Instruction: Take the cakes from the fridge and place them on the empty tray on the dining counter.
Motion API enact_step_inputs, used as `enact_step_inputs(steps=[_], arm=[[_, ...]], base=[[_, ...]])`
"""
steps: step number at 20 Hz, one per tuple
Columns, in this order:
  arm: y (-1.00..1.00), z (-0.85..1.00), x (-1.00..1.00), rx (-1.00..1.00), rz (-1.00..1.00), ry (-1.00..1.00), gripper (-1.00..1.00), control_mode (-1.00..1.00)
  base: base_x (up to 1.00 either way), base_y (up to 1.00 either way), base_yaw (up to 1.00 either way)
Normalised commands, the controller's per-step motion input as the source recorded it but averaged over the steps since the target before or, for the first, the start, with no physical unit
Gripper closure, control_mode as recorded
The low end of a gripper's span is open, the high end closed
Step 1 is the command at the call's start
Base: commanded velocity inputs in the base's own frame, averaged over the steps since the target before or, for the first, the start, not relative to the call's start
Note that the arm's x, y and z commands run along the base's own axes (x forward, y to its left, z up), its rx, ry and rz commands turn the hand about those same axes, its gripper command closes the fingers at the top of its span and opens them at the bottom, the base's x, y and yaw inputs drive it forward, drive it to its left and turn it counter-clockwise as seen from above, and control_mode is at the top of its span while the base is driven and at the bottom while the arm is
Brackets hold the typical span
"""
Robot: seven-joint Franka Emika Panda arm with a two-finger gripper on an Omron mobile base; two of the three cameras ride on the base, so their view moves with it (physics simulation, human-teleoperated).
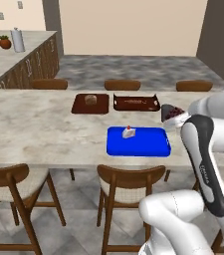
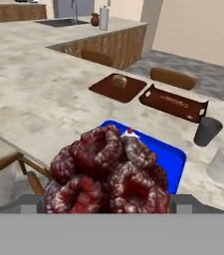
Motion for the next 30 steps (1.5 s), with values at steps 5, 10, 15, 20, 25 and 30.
enact_step_inputs(steps=[5,10,15,20,25,30], arm=[[-0.23,-0.16,0.63,0.04,0.24,0.10,1.00,-1.00],[-0.10,-0.20,0.14,-0.07,0.32,0.01,1.00,-1.00],[0.00,-0.31,0.03,-0.05,0.41,0.00,1.00,-1.00],[0.00,-0.39,0.09,0.00,0.33,0.00,1.00,-1.00],[0.00,-0.32,0.50,0.00,0.03,0.02,1.00,-1.00],[-0.02,-0.34,0.44,0.00,0.00,0.01,1.00,-1.00]], base=[[0.00,0.00,0.00],[0.00,0.00,0.00],[0.00,0.00,0.00],[0.00,0.00,0.00],[0.00,0.00,0.00],[0.00,0.00,0.00]])
